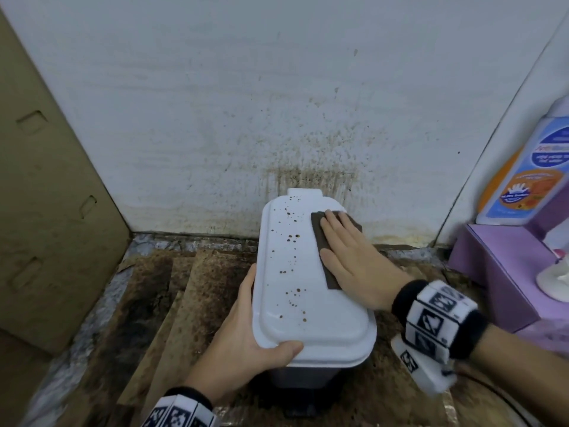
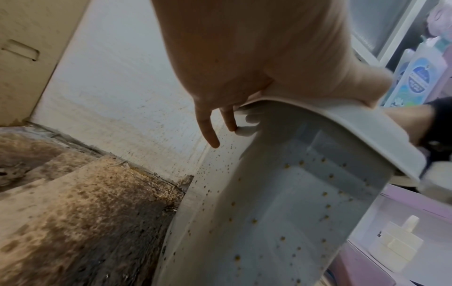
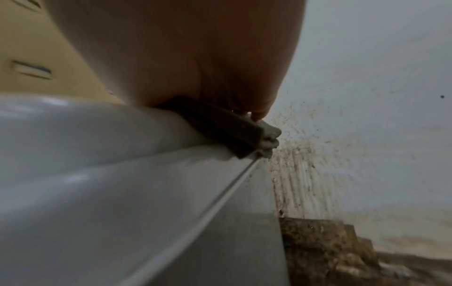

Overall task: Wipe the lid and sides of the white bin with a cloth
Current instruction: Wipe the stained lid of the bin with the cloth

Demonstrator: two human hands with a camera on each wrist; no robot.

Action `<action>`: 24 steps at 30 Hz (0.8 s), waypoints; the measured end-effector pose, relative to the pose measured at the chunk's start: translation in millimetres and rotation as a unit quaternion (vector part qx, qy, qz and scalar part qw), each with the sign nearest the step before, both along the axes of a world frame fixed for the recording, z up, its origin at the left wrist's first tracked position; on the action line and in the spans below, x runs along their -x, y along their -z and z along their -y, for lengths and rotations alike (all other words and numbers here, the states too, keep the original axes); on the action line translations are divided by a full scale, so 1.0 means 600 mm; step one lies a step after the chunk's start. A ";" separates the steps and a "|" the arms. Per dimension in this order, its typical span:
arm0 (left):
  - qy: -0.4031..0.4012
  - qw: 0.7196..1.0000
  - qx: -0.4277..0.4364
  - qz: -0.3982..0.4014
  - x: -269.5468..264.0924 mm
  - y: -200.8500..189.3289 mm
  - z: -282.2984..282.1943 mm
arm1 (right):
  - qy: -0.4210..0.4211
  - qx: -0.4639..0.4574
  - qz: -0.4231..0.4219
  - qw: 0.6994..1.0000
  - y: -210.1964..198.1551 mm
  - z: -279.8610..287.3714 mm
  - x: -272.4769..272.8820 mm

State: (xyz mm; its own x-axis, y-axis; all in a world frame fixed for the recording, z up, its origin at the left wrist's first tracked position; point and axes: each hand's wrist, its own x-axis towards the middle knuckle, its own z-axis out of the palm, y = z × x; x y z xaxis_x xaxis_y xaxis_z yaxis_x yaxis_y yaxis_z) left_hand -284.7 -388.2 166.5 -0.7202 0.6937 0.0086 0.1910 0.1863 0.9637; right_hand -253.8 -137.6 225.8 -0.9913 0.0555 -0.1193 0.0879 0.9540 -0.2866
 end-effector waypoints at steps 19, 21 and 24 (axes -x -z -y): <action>0.054 0.998 0.011 0.009 0.007 -0.004 0.010 | 0.021 -0.002 -0.083 0.996 0.024 0.102 -0.144; 0.087 0.996 0.019 0.017 0.011 -0.007 0.016 | 0.023 -0.024 -0.093 0.995 0.025 0.107 -0.137; 0.091 0.996 0.008 0.004 0.008 -0.011 0.015 | 0.021 -0.059 -0.110 0.992 0.025 0.115 -0.123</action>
